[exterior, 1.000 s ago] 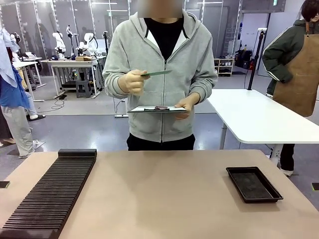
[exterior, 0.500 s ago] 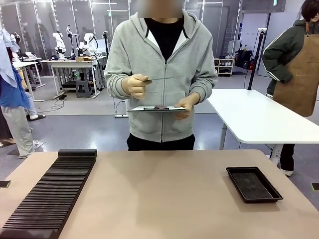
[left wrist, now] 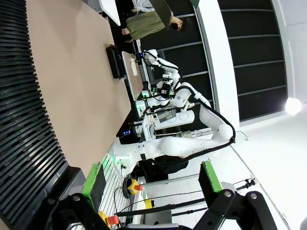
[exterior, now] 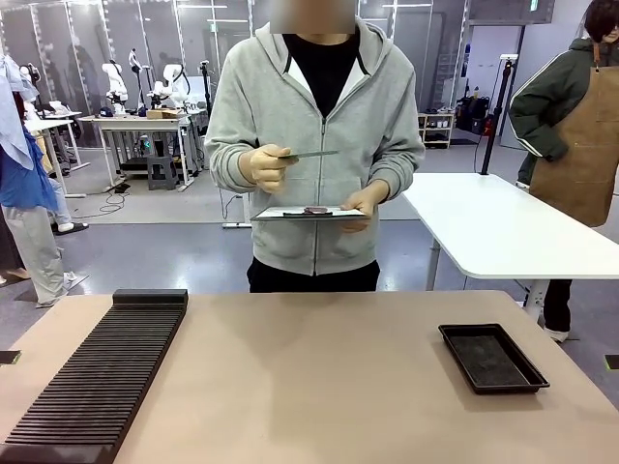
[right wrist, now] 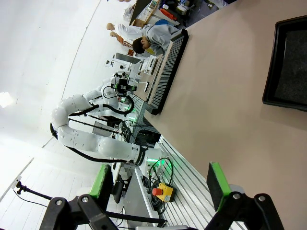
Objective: Inspect the PCB.
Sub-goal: Pick up the Blank PCB that the human is holding.
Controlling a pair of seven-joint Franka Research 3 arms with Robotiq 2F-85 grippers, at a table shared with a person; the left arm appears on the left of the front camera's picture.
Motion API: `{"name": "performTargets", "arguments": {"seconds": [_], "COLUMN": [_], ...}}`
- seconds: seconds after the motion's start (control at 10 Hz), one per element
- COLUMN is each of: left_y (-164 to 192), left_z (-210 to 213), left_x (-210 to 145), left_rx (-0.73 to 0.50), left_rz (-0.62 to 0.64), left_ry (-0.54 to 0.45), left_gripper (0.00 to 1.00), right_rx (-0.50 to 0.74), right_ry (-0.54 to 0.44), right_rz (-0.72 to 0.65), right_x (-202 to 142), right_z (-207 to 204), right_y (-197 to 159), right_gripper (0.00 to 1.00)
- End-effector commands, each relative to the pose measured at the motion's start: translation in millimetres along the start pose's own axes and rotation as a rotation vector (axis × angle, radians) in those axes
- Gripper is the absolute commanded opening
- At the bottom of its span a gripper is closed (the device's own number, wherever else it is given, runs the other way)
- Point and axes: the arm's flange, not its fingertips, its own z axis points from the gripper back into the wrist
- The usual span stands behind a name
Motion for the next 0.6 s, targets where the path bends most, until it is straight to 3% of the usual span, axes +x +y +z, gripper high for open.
{"name": "performTargets", "arguments": {"seconds": [0.0, 0.5], "left_y": [-0.3, -0.3], "left_z": [1.3, 1.3], "left_x": [-1.1, -1.1], "left_rx": [0.004, 0.004], "left_rz": [0.004, 0.004], "left_ry": [0.003, 0.003], "left_gripper": [1.00, 1.00], "right_rx": [0.005, 0.005], "right_ry": [-0.004, -0.004], "right_rz": [0.004, 0.004], "right_x": [-0.6, -0.6], "right_z": [1.1, 1.1], "right_y": [0.8, 0.8], "right_gripper": [1.00, 1.00]}}
